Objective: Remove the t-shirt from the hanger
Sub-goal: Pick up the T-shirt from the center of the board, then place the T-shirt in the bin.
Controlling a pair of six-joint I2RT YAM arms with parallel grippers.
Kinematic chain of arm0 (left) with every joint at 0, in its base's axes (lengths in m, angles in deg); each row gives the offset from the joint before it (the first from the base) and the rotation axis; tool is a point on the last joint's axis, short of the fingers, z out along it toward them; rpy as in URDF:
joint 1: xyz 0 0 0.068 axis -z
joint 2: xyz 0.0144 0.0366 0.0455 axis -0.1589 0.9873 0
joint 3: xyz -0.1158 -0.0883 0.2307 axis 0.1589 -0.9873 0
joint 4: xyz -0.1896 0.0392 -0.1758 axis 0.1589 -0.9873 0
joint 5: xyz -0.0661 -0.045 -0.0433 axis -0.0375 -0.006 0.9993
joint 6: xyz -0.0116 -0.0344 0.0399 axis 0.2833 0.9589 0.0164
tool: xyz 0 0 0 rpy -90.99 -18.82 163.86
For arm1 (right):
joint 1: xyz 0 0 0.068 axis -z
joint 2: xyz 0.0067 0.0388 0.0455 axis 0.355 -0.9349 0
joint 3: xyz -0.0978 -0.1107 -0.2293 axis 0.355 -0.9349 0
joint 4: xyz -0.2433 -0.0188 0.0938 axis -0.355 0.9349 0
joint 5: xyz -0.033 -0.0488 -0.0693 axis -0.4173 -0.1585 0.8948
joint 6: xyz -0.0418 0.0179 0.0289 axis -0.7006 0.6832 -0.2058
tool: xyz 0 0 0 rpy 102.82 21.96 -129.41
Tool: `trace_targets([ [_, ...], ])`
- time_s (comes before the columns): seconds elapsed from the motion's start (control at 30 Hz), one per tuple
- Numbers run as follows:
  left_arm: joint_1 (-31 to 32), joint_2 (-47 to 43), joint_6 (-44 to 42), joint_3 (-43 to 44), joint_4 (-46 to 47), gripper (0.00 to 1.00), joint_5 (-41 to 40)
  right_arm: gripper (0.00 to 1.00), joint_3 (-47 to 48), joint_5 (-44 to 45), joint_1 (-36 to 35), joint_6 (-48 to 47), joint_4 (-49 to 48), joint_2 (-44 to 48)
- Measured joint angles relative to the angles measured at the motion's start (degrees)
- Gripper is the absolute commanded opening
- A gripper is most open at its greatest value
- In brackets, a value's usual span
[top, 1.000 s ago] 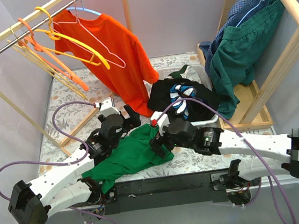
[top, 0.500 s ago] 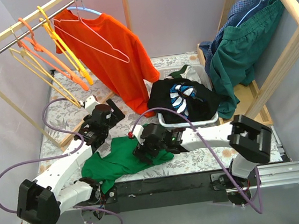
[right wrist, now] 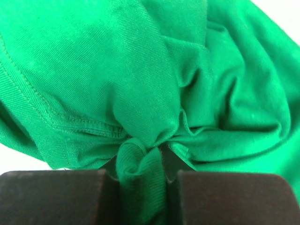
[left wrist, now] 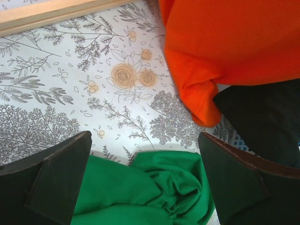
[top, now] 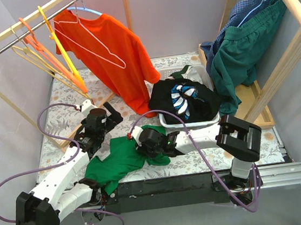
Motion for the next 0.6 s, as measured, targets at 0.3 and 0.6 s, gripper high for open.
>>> trace_targets([
  [0.3,0.00,-1.05,-0.04,0.00,0.07,0.98,1.90,0.01,0.68,14.82,6.23,3.98,21.29,17.86],
  [0.6,0.00,-1.36,-0.02,-0.46,0.39,0.98,3.58,0.01,19.04,23.82,22.34,-0.92,29.64,34.18],
])
